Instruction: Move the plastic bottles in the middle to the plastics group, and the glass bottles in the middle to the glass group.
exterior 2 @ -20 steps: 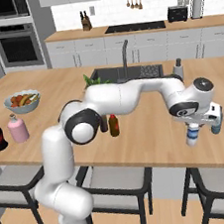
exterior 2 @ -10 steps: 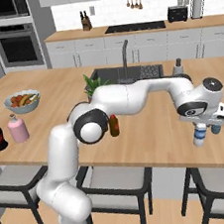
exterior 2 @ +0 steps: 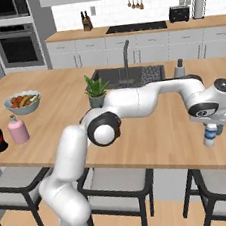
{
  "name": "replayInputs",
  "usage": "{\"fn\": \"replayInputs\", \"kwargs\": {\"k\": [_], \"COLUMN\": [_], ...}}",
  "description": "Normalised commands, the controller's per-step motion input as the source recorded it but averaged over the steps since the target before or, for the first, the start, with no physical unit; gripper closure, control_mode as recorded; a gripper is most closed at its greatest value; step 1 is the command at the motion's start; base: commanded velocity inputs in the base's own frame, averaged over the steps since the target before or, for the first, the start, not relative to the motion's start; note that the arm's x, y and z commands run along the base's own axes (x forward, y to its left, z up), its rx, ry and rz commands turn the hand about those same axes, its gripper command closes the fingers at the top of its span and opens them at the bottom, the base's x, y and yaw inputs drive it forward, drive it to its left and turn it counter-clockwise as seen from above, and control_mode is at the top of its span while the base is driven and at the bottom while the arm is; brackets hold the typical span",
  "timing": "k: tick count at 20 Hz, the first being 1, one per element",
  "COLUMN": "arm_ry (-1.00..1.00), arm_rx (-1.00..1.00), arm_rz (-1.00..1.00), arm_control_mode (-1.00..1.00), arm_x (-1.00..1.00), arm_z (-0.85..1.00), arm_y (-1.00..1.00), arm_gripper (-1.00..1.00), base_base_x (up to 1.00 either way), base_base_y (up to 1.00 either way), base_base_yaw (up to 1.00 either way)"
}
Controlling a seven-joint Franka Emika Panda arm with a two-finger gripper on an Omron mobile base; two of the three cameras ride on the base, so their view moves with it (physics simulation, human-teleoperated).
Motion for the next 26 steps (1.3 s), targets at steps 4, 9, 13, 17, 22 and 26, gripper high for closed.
{"fn": "replayInputs", "kwargs": {"k": [4, 9, 13, 17, 22, 26], "arm_ry": [0.0, 0.0, 0.0, 0.0, 0.0, 0.01], "arm_rx": [0.0, 0.0, 0.0, -0.02, -0.05, -0.01], "arm_rz": [0.0, 0.0, 0.0, 0.0, 0.0, 0.0], "arm_control_mode": [-1.0, -1.0, -1.0, -1.0, -1.0, -1.0], "arm_x": [0.17, 0.16, 0.21, 0.1, 0.24, 0.08], "arm_z": [-0.13, -0.5, -0.51, -0.2, 0.0, 0.0], "arm_y": [-0.15, 0.0, 0.0, 0.0, 0.0, 0.0], "arm_gripper": [1.0, 1.0, 1.0, 1.0, 1.0, 1.0], "base_base_x": [0.0, 0.0, 0.0, 0.0, 0.0, 0.0], "base_base_y": [0.0, 0.0, 0.0, 0.0, 0.0, 0.0], "base_base_yaw": [0.0, 0.0, 0.0, 0.0, 0.0, 0.0]}}
